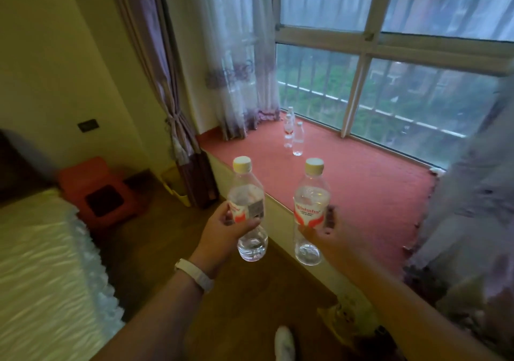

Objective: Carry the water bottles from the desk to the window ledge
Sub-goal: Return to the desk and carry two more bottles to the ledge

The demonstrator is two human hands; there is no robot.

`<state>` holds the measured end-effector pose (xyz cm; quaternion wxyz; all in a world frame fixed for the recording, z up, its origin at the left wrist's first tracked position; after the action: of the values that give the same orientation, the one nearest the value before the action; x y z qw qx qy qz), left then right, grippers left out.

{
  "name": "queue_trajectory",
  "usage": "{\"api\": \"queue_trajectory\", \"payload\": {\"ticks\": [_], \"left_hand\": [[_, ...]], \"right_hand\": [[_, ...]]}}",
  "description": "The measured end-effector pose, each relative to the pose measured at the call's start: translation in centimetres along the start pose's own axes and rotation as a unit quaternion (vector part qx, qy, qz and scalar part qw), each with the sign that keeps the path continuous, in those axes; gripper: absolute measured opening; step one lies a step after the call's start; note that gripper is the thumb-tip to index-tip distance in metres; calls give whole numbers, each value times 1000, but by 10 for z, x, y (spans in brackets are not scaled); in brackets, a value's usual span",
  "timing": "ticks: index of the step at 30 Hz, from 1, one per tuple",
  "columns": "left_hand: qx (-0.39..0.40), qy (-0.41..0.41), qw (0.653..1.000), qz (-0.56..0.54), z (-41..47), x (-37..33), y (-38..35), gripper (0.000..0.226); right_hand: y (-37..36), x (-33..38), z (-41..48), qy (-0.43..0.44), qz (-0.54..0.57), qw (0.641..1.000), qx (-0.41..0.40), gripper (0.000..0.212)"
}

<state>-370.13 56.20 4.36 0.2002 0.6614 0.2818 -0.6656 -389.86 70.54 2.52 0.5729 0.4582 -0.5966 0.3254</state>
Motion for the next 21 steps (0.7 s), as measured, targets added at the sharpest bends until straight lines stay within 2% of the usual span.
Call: {"api": "queue_trajectory", "payload": {"ticks": [5,7,9,10,13,17,21], "left_hand": [[-72,26,997,-2,59,6,60,45],[-91,34,995,1,84,-1,80,43],[-109,25,993,22,111,-15,101,42],[-115,20,993,31,124,-22,109,43],[-129,15,991,39,155,-34,130,43],[-123,6,992,40,195,-45,156,49],[-105,5,994,38,247,-40,180,46]], "right_hand": [[4,1,112,2,14,1000,26,48],[5,8,152,4,22,999,39,56],[3,18,192,9,16,998,60,74],[1,23,212,12,15,997,72,74],[-10,33,260,13,14,995,95,56],[-21,47,304,18,-8,995,102,72],[-15,50,352,22,-23,997,64,54]]}}
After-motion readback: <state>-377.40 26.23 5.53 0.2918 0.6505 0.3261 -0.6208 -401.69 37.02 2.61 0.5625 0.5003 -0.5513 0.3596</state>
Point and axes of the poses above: each hand's wrist, its own z-axis towards the middle knuckle, its own y-axis out of the back of the hand, x = y × z, the point moved 9 cm from there along z, towards the middle knuckle, and after that the axes turned 15 degrees about x, right-handed, at the moved point
